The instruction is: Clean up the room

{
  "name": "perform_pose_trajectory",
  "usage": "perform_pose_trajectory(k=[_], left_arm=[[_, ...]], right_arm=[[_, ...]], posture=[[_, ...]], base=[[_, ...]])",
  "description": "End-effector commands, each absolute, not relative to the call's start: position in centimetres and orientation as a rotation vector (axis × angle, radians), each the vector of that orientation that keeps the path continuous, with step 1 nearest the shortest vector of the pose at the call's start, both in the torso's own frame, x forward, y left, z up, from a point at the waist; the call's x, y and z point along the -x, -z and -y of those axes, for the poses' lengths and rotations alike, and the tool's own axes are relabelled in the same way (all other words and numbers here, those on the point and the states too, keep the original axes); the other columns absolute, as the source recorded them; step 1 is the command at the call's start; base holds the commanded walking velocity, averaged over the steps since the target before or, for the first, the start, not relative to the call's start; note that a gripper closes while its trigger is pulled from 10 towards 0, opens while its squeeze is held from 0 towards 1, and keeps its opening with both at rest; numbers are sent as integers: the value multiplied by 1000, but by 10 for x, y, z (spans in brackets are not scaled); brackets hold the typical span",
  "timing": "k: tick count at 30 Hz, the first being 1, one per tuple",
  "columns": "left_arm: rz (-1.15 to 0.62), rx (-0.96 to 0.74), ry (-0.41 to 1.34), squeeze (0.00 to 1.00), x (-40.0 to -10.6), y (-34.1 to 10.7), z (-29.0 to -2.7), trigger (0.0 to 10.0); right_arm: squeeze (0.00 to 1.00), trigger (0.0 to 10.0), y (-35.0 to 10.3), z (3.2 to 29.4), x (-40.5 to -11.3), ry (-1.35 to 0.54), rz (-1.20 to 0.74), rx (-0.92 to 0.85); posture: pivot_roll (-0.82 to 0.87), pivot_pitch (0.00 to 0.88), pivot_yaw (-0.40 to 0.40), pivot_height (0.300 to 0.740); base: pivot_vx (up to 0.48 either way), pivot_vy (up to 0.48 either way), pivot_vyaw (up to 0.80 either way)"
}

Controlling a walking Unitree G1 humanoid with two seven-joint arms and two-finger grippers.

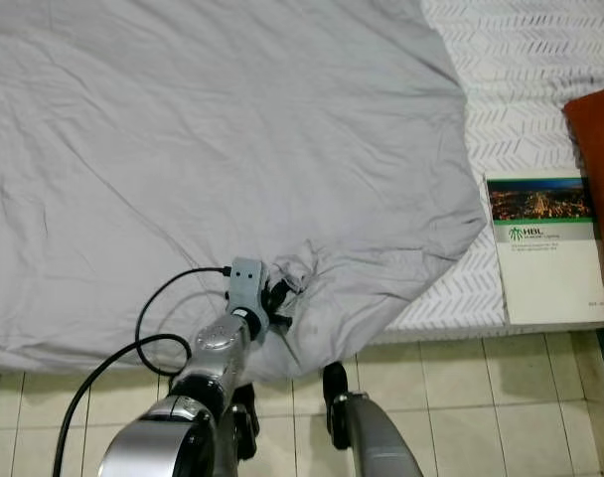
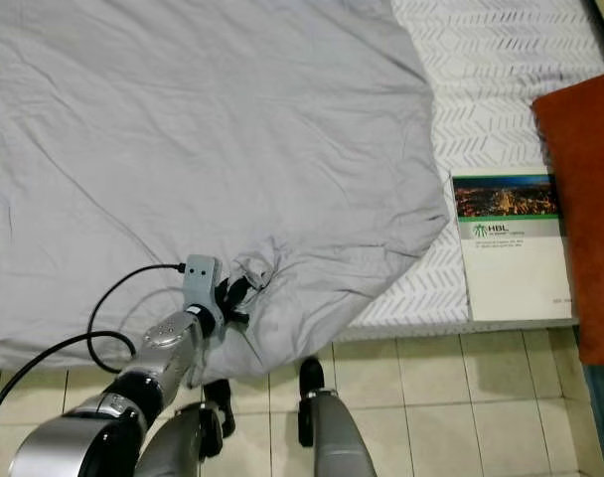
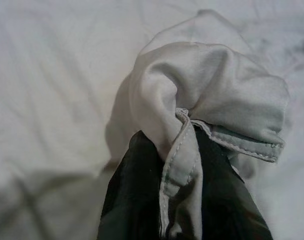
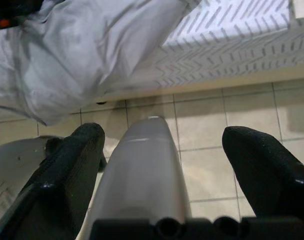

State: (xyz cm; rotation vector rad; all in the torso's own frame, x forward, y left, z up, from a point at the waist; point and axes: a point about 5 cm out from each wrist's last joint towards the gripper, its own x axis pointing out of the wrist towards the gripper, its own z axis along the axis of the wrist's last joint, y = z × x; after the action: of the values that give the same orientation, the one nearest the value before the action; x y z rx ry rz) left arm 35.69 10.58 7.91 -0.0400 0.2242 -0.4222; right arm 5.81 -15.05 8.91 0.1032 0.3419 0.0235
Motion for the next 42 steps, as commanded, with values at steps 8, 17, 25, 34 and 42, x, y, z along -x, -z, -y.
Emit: perform_pose_trajectory(k=[8,17,25,34,42], left_arm=[[-253,-126,458,0,-338,-54,-119,0],[-243,-161,466,0,-336,-52,-119,588],[-236,-187,518,0,-339,-58,-88,10000],[-264,-182,585,0,-329,-51,-64,10000],[-267,-196,596,0,-328,-50,-59,10000]], right_arm=[[0,10000,-44,177,-92,-12,-407,-167],[0,10000,-39,202,-168,-28,-277,-147],[0,10000,-43,210,-193,-40,-228,-111],[0,10000,-38,220,-187,-36,-249,-90],[0,10000,-39,221,-188,-41,-250,-88]], posture=[[-239,336,19,740],[-200,65,17,740],[-246,42,17,740],[-284,53,21,740],[-276,53,13,740]], base=[[0,0,0],[0,0,0],[0,-222,0],[0,-480,0],[0,-480,0]])
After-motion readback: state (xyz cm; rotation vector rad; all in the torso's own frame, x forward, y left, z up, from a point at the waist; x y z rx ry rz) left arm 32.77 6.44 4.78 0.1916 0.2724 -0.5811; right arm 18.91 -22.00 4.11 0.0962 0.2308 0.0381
